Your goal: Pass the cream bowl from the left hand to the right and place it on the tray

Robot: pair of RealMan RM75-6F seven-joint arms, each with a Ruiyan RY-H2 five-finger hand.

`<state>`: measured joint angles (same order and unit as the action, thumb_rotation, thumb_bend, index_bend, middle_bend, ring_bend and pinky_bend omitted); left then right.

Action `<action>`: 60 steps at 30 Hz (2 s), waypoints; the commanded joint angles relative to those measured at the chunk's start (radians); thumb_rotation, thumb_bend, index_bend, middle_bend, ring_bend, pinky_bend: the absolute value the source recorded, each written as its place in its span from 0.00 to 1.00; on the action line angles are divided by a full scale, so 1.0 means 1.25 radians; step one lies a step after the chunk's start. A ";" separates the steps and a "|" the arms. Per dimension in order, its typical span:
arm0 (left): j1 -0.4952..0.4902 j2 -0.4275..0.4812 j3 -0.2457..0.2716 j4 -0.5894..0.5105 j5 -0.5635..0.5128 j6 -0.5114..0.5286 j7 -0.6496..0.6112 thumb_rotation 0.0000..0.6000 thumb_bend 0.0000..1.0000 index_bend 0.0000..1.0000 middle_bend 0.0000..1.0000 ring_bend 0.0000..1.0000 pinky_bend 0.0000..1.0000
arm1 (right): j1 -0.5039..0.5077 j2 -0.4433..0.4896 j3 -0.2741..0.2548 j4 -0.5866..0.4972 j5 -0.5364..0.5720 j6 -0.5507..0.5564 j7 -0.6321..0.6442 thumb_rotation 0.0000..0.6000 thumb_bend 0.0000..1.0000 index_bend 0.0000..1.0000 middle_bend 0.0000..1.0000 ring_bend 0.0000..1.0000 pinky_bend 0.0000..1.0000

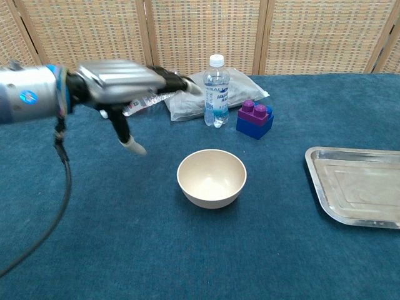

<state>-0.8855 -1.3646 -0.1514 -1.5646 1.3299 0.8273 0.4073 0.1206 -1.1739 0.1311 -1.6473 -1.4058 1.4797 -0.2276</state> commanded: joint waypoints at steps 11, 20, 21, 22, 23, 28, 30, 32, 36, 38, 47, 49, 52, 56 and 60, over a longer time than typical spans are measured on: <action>0.347 0.255 0.006 -0.128 -0.206 0.391 -0.060 1.00 0.00 0.00 0.00 0.00 0.00 | 0.173 0.010 -0.068 0.011 -0.221 -0.205 -0.006 1.00 0.00 0.00 0.00 0.00 0.00; 0.415 0.266 0.018 -0.113 -0.190 0.403 -0.185 1.00 0.00 0.00 0.00 0.00 0.00 | 0.312 -0.037 -0.065 -0.031 -0.239 -0.399 -0.027 1.00 0.00 0.02 0.00 0.00 0.00; 0.418 0.266 0.018 -0.107 -0.190 0.401 -0.192 1.00 0.00 0.00 0.00 0.00 0.00 | 0.325 -0.046 -0.062 -0.035 -0.237 -0.417 -0.032 1.00 0.00 0.04 0.00 0.00 0.00; 0.419 0.265 0.017 -0.104 -0.190 0.399 -0.195 1.00 0.00 0.00 0.00 0.00 0.00 | 0.335 -0.053 -0.059 -0.036 -0.235 -0.427 -0.036 1.00 0.00 0.05 0.00 0.00 0.00; 0.420 0.266 0.017 -0.102 -0.191 0.395 -0.198 1.00 0.00 0.00 0.00 0.00 0.00 | 0.345 -0.061 -0.056 -0.037 -0.235 -0.438 -0.042 1.00 0.00 0.08 0.00 0.00 0.00; 0.424 0.264 0.010 -0.091 -0.187 0.392 -0.206 1.00 0.00 0.00 0.00 0.00 0.00 | 0.421 -0.148 -0.013 -0.024 -0.183 -0.523 -0.083 1.00 0.00 0.18 0.00 0.00 0.00; 0.423 0.262 0.007 -0.088 -0.191 0.383 -0.204 1.00 0.00 0.00 0.00 0.00 0.00 | 0.447 -0.190 0.004 0.001 -0.158 -0.548 -0.112 1.00 0.00 0.21 0.00 0.00 0.00; 0.422 0.260 0.004 -0.086 -0.193 0.377 -0.199 1.00 0.00 0.00 0.00 0.00 0.00 | 0.466 -0.232 0.016 0.031 -0.129 -0.561 -0.138 1.00 0.02 0.22 0.00 0.00 0.00; 0.421 0.257 0.005 -0.083 -0.194 0.369 -0.183 1.00 0.00 0.00 0.00 0.00 0.00 | 0.489 -0.286 0.028 0.063 -0.088 -0.571 -0.165 1.00 0.07 0.23 0.00 0.00 0.00; 0.421 0.254 0.004 -0.083 -0.197 0.365 -0.179 1.00 0.00 0.00 0.00 0.00 0.00 | 0.503 -0.313 0.033 0.083 -0.072 -0.575 -0.182 1.00 0.10 0.23 0.00 0.00 0.00; 0.427 0.252 -0.005 -0.078 -0.197 0.362 -0.176 1.00 0.00 0.00 0.00 0.00 0.00 | 0.542 -0.382 0.028 0.160 -0.028 -0.576 -0.223 1.00 0.29 0.38 0.00 0.00 0.00; 0.428 0.253 -0.007 -0.076 -0.199 0.358 -0.179 1.00 0.00 0.00 0.00 0.00 0.00 | 0.545 -0.388 0.023 0.170 -0.022 -0.574 -0.220 1.00 0.32 0.42 0.00 0.00 0.00; 0.428 0.253 -0.009 -0.075 -0.197 0.354 -0.180 1.00 0.00 0.00 0.00 0.00 0.00 | 0.549 -0.394 0.015 0.178 -0.017 -0.570 -0.213 1.00 0.39 0.48 0.00 0.00 0.00; 0.429 0.253 -0.011 -0.074 -0.195 0.353 -0.179 1.00 0.00 0.00 0.00 0.00 0.00 | 0.553 -0.398 0.010 0.185 -0.014 -0.565 -0.203 1.00 0.45 0.54 0.00 0.00 0.00; 0.431 0.253 -0.012 -0.075 -0.193 0.353 -0.180 1.00 0.00 0.00 0.00 0.00 0.00 | 0.556 -0.405 0.003 0.196 -0.022 -0.553 -0.189 1.00 0.55 0.60 0.00 0.00 0.00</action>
<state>-0.3475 -1.0484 -0.1665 -1.6588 1.0881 1.2679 0.1828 0.8142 -1.6764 0.1383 -1.4075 -1.4288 0.7831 -0.4701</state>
